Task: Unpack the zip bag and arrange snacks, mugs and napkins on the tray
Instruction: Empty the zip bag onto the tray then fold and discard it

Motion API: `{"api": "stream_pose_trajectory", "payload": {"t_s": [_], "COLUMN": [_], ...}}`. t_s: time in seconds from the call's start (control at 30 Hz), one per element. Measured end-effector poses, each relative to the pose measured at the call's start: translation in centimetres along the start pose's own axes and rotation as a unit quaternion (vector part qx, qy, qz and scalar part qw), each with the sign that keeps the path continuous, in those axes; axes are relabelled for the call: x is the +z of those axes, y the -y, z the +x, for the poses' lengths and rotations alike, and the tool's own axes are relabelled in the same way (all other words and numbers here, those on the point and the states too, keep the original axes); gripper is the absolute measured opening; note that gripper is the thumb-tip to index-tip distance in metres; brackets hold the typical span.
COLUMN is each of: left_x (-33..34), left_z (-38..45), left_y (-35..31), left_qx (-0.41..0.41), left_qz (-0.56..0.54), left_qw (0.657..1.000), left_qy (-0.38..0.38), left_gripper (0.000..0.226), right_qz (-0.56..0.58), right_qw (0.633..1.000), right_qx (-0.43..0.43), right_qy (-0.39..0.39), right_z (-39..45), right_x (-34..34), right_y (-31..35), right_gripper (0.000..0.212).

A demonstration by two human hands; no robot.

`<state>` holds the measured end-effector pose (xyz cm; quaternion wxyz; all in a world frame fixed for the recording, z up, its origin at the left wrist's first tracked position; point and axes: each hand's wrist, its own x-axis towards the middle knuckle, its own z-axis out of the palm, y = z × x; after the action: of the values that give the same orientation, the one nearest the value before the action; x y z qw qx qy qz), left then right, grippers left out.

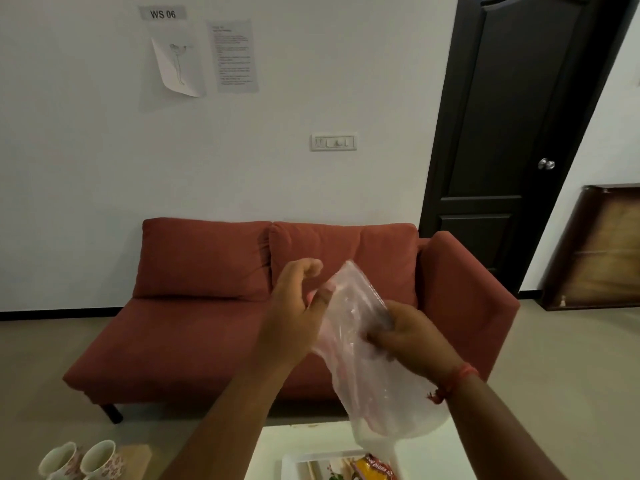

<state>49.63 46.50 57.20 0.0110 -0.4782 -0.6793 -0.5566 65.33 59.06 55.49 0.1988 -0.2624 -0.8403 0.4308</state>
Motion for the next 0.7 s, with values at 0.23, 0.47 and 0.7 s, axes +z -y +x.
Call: {"api": "stream_pose_trajectory", "payload": {"t_s": [0.23,0.47,0.7], "left_x": [3.4,1.9,1.2], "left_z": [-4.8,-4.0,-3.1], "left_y": [1.1,3.0,2.7], "left_qx": [-0.285,-0.384,-0.312], "left_qz": [-0.130,-0.379,-0.290], "left_qw": [0.950,0.835,0.904], "left_qy": [0.002,0.109,0.043], "left_gripper": [0.103,0.031,0.022], "right_qz": [0.330,0.403,0.318], "right_qw": [0.940,0.913,0.945], "right_qx": [0.038,0.037,0.060], "right_qy": [-0.074,-0.048,-0.047], "right_z": [-0.6,-0.8,-0.6], "right_x": [2.0,2.6,2.1], "right_y": [-0.5,-1.2,-1.8], "right_gripper": [0.030,0.034,0.029]}}
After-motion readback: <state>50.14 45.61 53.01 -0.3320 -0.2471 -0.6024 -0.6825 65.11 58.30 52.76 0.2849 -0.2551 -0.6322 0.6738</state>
